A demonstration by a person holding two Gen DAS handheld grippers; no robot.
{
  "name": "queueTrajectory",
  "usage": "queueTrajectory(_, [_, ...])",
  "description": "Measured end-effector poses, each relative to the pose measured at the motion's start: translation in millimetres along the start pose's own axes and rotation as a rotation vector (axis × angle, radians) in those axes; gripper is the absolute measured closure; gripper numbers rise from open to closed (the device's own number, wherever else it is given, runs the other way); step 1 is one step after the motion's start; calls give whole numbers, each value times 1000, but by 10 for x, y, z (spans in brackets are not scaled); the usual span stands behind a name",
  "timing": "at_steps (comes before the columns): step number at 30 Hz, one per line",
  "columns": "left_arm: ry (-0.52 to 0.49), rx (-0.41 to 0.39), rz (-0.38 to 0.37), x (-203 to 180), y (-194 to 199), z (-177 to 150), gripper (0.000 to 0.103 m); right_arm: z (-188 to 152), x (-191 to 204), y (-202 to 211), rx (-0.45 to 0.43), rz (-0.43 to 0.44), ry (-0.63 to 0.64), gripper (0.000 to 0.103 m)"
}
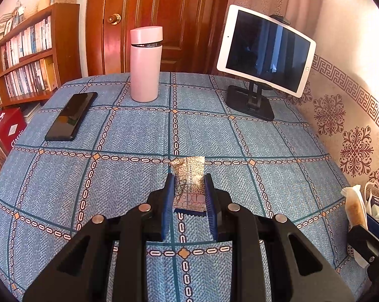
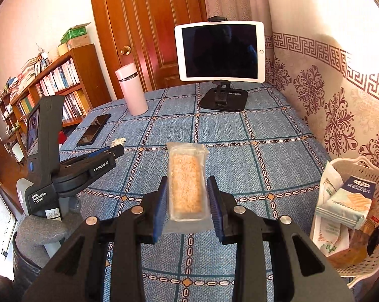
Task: Organize snacks
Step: 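Carry the orange cake pack into the basket and open the right gripper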
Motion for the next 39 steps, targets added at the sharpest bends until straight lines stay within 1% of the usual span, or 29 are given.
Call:
queueTrajectory(4, [-2, 2, -9, -25, 5, -13, 79, -39, -149, 179, -18, -39, -31, 72])
queueTrajectory(8, [-15, 6, -19, -75, 5, -35, 79, -75, -363, 396, -46, -99, -66, 72])
queueTrajectory(13, [-20, 5, -25, -99, 14, -45, 79, -202, -749, 654, -65, -208, -139, 72])
queueTrajectory(17, [-20, 4, -34, -109, 22, -44, 79, -306, -1083, 822, -69, -319, -188, 72])
queueTrajectory(22, [-35, 1, -50, -161, 50, -63, 79, -422, -1418, 939, -72, -410, -259, 72])
queueTrajectory(25, [-43, -2, -63, -198, 73, -77, 79, -471, -1492, 960, -70, -489, -255, 72])
queueTrajectory(27, [-45, -2, -68, -212, 80, -85, 79, -513, -1541, 922, -60, -517, -256, 72])
queueTrajectory(35, [-44, -6, -74, -215, 100, -83, 79, -535, -1722, 738, -19, -561, -265, 72])
queueTrajectory(39, [-45, -2, -78, -222, 94, -87, 79, -519, -1775, 674, -6, -588, -262, 70])
Point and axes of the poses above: each gripper's, at about its wrist camera, not at the fingertips, and y roughly against the way its jaws point, x to its left, z to its top, the point moved 3 cm from there along -y, roughly the way its jaws point, and after that the axes turned 7 degrees about y, right-handed, at the moved point
